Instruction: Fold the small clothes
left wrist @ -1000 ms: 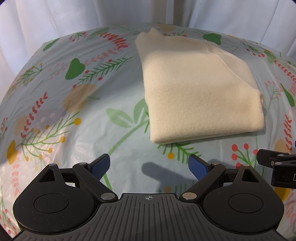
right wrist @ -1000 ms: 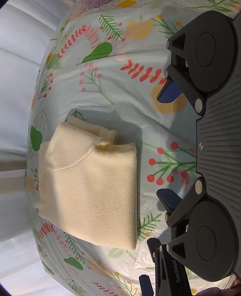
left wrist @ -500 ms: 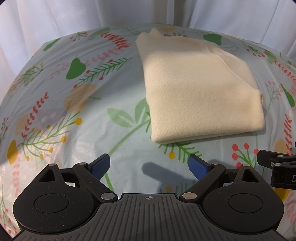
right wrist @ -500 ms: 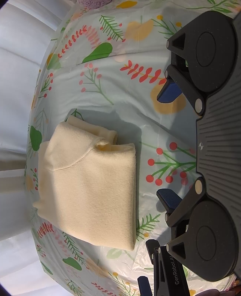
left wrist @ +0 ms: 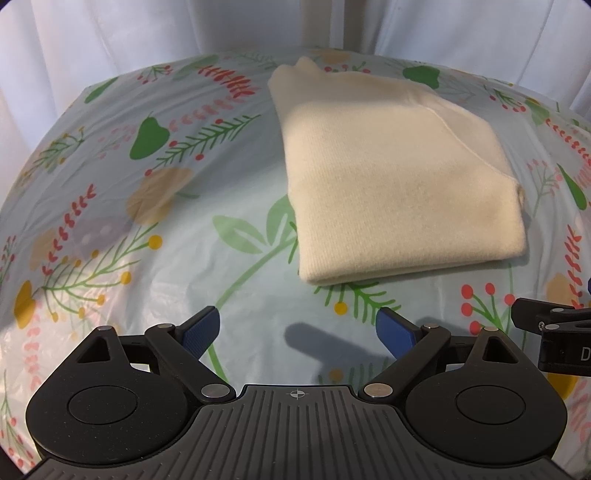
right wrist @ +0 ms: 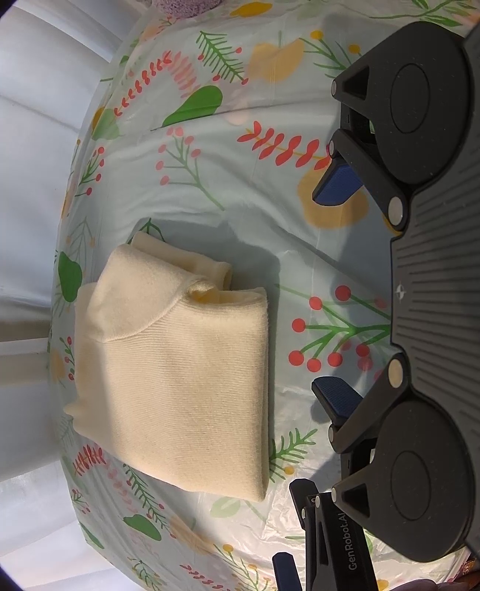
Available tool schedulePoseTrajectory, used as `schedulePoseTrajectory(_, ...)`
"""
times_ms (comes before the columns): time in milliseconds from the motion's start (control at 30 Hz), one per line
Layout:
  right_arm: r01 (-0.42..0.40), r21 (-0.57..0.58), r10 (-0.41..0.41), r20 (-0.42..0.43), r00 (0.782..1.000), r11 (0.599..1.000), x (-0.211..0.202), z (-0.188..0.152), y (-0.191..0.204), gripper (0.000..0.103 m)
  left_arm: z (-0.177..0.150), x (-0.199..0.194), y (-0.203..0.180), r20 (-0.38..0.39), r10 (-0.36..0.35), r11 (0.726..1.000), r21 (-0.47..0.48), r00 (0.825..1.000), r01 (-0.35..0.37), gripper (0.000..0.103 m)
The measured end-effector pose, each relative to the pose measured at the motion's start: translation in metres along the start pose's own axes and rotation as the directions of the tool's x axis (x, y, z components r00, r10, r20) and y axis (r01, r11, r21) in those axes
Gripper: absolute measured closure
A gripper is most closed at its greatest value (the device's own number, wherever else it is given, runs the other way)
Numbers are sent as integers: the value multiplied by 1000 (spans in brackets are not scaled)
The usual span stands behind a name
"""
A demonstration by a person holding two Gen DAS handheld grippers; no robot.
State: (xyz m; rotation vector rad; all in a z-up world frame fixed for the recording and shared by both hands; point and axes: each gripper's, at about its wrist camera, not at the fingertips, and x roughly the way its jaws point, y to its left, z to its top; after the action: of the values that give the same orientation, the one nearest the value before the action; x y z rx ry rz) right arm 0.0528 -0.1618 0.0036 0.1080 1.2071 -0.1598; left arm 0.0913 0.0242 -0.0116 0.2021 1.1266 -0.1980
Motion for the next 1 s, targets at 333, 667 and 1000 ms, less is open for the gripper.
schedulePoseTrajectory(333, 6, -2, -6, -1, 1000, 1000, 1, 0, -2, 4, 1, 1, 1, -3, 0, 1000, 4, 1000, 1, 8)
schedulePoseTrajectory(667, 14, -7, -14, 0, 1000, 1000, 0, 3, 0, 4, 2, 3, 0, -7, -2, 1000, 1, 1000, 2, 8)
schedulePoseTrajectory(1000, 23, -16, -23, 3, 1000, 1000, 1, 4, 2, 4, 2, 3, -2, 15, 6, 999, 31, 1000, -6, 8)
